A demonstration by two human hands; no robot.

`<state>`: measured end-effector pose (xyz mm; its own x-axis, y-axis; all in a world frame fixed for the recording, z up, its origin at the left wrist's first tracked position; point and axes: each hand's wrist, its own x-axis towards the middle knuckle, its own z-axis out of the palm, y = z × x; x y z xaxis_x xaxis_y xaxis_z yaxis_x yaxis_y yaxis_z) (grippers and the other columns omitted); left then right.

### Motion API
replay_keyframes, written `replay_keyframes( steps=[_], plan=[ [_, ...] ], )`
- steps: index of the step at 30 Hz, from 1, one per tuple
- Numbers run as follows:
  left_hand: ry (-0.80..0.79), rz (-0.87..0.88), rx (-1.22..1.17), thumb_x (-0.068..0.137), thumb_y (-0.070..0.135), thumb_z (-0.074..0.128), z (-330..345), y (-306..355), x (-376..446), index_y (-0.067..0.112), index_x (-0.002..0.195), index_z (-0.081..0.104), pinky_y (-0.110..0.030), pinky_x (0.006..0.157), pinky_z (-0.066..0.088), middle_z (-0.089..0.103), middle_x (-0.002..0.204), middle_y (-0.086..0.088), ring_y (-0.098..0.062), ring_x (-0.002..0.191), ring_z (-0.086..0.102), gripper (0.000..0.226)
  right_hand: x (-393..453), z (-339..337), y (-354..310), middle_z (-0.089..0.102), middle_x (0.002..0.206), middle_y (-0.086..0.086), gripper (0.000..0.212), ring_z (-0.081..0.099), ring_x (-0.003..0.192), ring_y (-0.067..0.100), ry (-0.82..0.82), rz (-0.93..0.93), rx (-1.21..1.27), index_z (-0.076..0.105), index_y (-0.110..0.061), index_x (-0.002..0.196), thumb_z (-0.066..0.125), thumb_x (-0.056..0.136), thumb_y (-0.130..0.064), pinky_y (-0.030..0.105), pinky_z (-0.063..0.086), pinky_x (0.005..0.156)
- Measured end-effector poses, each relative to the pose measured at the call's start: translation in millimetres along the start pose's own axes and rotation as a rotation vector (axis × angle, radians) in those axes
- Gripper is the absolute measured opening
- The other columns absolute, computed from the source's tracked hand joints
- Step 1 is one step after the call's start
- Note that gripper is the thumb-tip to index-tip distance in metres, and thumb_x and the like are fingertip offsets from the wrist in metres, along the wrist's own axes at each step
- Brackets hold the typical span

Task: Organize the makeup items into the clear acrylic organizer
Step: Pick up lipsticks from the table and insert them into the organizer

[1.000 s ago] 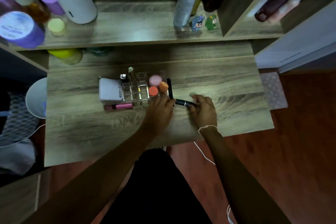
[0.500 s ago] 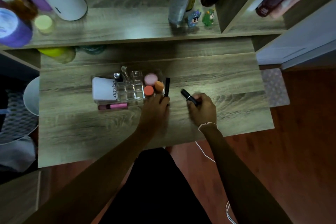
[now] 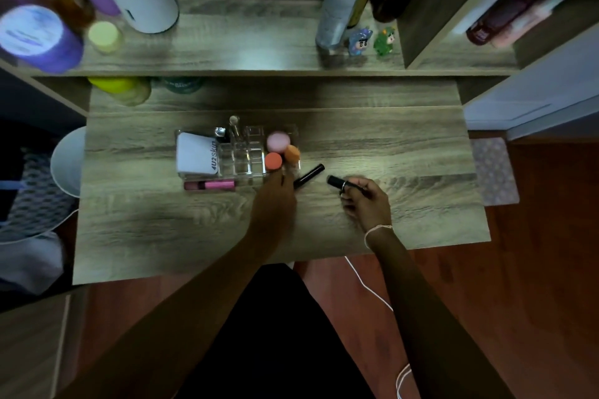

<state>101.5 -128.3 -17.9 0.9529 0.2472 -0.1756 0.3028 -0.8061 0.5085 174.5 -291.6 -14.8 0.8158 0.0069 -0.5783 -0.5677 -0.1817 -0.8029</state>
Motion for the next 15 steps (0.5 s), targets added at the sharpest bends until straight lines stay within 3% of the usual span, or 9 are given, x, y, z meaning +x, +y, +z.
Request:
replay_keyframes(
  steps=[7, 11, 15],
  plan=[
    [-0.038, -0.137, -0.052, 0.087, 0.014, 0.056, -12.5, -29.9, -26.6, 0.003, 0.107, 0.059, -0.041, 0.071, 0.048, 0.057, 0.108, -0.017, -0.034, 0.089, 0.059, 0.023, -9.2, 19.0, -2.7, 0.06, 0.057, 0.002, 0.021, 0.055, 0.056, 0.014, -0.031, 0.026, -0.03, 0.063, -0.019, 0.065, 0.071, 0.082, -0.01, 0.017, 0.048, 0.048],
    [0.009, -0.268, -0.128, 0.085, 0.038, 0.063, -26.2, -47.5, -43.5, 0.015, 0.1, 0.06, -0.035, 0.069, 0.044, 0.057, 0.095, -0.002, -0.02, 0.083, 0.056, 0.028, -20.7, 38.9, -0.4, 0.066, 0.071, 0.007, 0.014, 0.059, 0.053, 0.013, -0.132, 0.033, 0.007, 0.064, -0.017, 0.076, 0.065, 0.088, -0.025, 0.022, 0.049, 0.051],
    [0.137, -0.297, -0.232, 0.079, 0.02, 0.066, -40.1, -61.1, -61.1, 0.016, 0.096, 0.059, -0.033, 0.066, 0.046, 0.061, 0.094, -0.004, -0.024, 0.083, 0.061, 0.019, -35.7, 65.6, -2.3, 0.071, 0.076, 0.009, 0.01, 0.068, 0.051, 0.017, -0.217, 0.077, 0.092, 0.055, -0.007, 0.086, 0.056, 0.094, -0.013, 0.025, 0.053, 0.046]
  ],
)
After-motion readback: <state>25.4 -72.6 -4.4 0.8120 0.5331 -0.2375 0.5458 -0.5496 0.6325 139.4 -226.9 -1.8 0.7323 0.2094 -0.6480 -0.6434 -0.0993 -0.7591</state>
